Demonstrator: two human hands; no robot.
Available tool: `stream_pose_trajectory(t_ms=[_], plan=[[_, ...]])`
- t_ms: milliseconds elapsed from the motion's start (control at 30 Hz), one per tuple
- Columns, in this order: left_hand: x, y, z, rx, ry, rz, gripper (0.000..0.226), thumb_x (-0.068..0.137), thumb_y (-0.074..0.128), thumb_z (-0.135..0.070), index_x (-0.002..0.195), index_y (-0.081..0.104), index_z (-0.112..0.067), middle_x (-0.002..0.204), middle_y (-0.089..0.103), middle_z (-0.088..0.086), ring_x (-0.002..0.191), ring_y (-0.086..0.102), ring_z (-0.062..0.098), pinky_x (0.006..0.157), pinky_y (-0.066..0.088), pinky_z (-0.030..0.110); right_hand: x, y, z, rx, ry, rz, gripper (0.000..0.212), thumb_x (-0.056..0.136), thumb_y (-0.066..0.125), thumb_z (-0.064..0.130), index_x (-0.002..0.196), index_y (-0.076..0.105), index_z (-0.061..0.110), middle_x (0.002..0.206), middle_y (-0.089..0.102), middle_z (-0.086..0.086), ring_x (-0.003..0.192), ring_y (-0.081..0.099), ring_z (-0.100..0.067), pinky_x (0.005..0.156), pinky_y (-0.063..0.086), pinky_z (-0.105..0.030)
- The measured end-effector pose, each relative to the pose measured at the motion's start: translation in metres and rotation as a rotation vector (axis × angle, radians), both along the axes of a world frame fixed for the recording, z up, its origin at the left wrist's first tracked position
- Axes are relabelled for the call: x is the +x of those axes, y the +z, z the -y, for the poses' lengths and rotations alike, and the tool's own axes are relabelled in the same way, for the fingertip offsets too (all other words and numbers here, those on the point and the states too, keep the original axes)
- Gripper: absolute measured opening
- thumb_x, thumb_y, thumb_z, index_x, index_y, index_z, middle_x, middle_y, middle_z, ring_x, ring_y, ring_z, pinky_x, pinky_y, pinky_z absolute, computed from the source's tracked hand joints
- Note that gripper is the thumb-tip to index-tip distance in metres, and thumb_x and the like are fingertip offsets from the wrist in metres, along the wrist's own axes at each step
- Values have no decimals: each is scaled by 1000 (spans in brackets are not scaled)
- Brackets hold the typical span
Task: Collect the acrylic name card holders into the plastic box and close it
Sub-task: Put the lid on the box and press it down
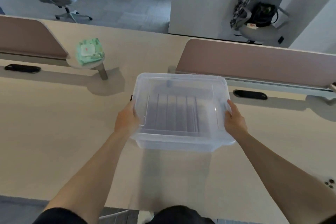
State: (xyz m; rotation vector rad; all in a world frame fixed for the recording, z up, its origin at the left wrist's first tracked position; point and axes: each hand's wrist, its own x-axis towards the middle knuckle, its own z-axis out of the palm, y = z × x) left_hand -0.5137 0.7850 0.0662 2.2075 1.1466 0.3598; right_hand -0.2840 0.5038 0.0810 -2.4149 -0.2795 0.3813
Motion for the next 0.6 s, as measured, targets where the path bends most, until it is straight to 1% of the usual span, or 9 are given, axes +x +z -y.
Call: stream_pose_trajectory(t_ms=[67,167,200,267,300,367,467,533,600], plan=[[1,-4,0,-21,4,24,44,100,33,-13,141,44,-25,111,64,5,98,61,35,75,42,31,-1,-3,-2,-77,-15,8,49,106,31,28,152,31,42,143,54,-8,116,57,-36,84,43,-33],[5,-11,-2,21,11,51,44,100,33,-10,141,45,-22,132,60,7,100,61,35,73,38,28,0,-6,-6,-124,-16,27,47,106,30,27,151,35,40,137,59,-9,108,59,-35,80,43,-32],[6,-14,-2,18,14,52,47,100,34,-10,143,44,-23,129,61,7,99,61,35,73,38,28,2,-7,-8,-136,-9,32,47,106,30,26,151,36,39,136,59,-9,109,59,-35,79,43,-32],[6,-18,-4,-2,10,45,49,99,33,-11,145,42,-26,111,65,6,93,61,33,71,38,29,5,-9,-13,-147,-8,40,48,106,29,25,151,36,38,134,60,-9,109,58,-35,78,43,-32],[8,-20,-5,-14,5,31,50,99,33,-11,146,40,-26,107,63,6,91,59,30,72,38,29,6,-11,-14,-142,-10,51,48,106,28,24,151,36,37,132,61,-9,109,58,-35,78,44,-33],[13,-22,-8,-12,-15,-11,53,99,32,-12,151,33,-23,113,61,9,91,54,28,74,38,31,6,-16,-14,-112,-20,74,48,105,28,23,150,39,35,125,65,-9,107,59,-34,82,47,-35],[18,-21,-11,33,-27,-87,53,98,35,-11,151,33,-17,119,58,13,99,55,34,76,41,35,11,-16,-15,-82,-43,48,48,104,29,22,148,42,35,124,65,-9,102,60,-32,85,51,-39],[27,-15,-13,126,-25,-200,48,96,39,-14,144,40,-7,126,56,16,107,52,40,85,43,42,17,-13,-22,-226,-1,95,46,102,33,23,147,43,29,140,55,-8,114,55,-34,94,49,-43],[44,-8,-12,247,-53,-336,46,97,42,-31,132,46,-2,134,49,20,119,43,43,98,39,48,17,-8,-37,-475,136,199,47,103,37,33,147,40,19,161,27,-7,138,33,-36,108,34,-48]])
